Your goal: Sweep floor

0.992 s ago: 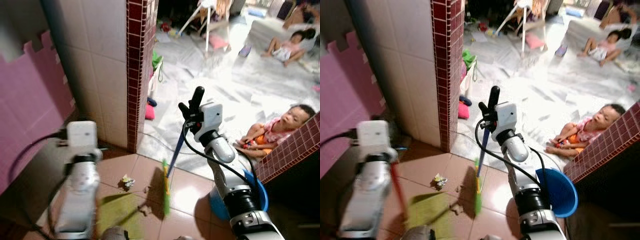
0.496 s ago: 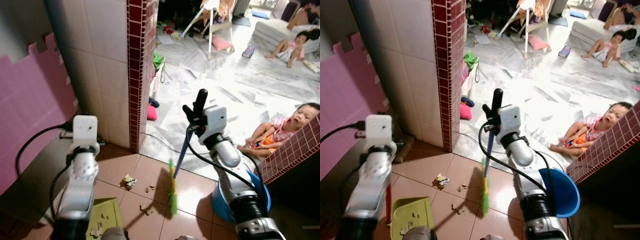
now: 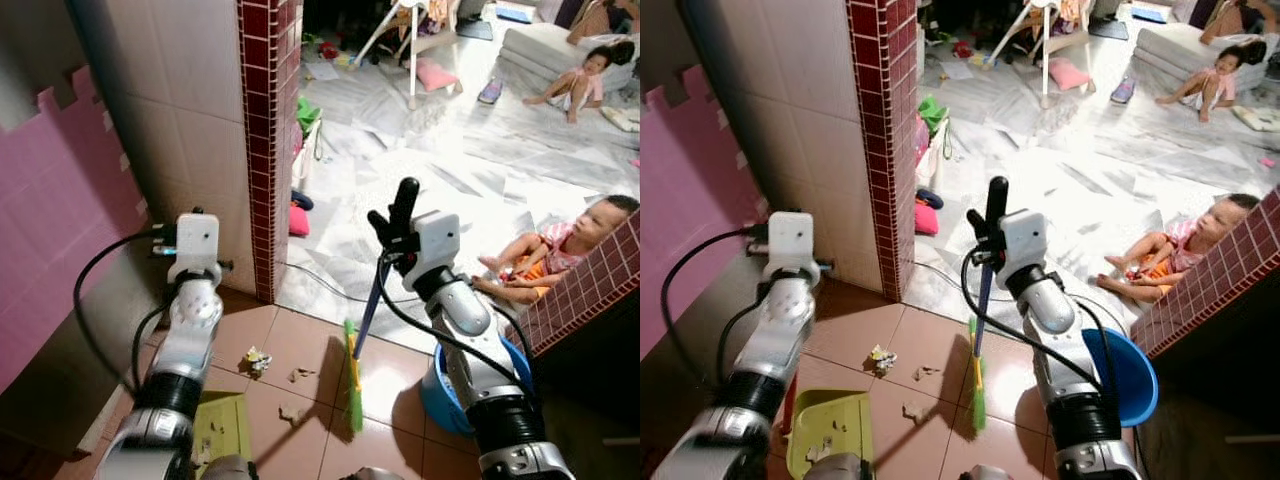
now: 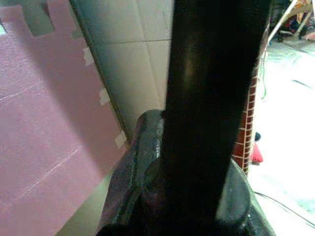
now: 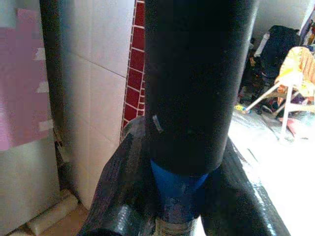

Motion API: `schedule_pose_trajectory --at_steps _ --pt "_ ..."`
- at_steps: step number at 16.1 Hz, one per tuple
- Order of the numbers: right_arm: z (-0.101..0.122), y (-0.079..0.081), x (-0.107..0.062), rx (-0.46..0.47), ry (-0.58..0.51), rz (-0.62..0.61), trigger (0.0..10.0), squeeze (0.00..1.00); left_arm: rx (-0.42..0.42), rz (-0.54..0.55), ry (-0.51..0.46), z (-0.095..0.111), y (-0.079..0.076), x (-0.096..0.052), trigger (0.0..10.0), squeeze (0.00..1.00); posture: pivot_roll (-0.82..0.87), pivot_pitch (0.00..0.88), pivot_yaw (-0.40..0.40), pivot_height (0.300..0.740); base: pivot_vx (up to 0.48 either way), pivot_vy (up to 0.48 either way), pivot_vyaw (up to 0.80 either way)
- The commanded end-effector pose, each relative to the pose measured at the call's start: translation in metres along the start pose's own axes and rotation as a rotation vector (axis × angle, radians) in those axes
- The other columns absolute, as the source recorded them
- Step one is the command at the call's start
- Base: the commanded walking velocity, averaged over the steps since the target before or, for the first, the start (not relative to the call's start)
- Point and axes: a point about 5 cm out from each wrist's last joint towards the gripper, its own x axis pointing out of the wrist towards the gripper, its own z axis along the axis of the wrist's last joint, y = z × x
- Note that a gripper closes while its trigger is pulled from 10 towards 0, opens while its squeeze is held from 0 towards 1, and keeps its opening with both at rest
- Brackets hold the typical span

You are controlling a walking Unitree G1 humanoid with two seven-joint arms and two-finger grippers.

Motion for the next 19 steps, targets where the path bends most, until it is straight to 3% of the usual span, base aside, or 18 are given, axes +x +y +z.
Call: schedule_pose_trajectory --at_steps 1,2,4,10,13,19 --pt "0.014 -0.003 0.001 -0.027 -0.046 0.009 10.0 0.00 -0.119 0.017 0.019 -0.003 -0.015 -0.003 10.0 0.00 -0.09 0.032 -0.105 0.740 0.000 0.000 0.00" --pt "0.014 -0.001 0.001 -0.019 -0.043 0.023 10.0 0.00 -0.129 0.006 0.015 -0.001 -0.021 -0.001 10.0 0.00 -0.09 0.030 -0.104 0.740 0.000 0.000 0.00" --pt "0.015 0.002 0.002 -0.022 -0.049 0.034 10.0 0.00 -0.066 0.108 -0.031 0.004 -0.017 0.004 10.0 0.00 -0.09 0.025 -0.100 0.740 0.000 0.000 0.00" --pt "0.013 0.001 -0.001 -0.026 -0.035 0.023 10.0 0.00 -0.204 0.227 -0.060 0.027 0.000 0.025 10.0 0.00 -0.09 0.013 -0.090 0.740 0.000 0.000 0.00" --pt "0.013 0.002 0.000 -0.027 -0.036 0.024 10.0 0.00 -0.279 0.201 -0.099 0.047 -0.004 0.034 10.0 0.00 -0.09 0.009 -0.084 0.740 0.000 0.000 0.00" --pt "0.011 0.003 -0.002 -0.034 -0.029 0.022 10.0 0.00 -0.156 0.127 -0.054 0.018 -0.015 0.019 10.0 0.00 -0.09 0.011 -0.080 0.740 0.000 0.000 0.00"
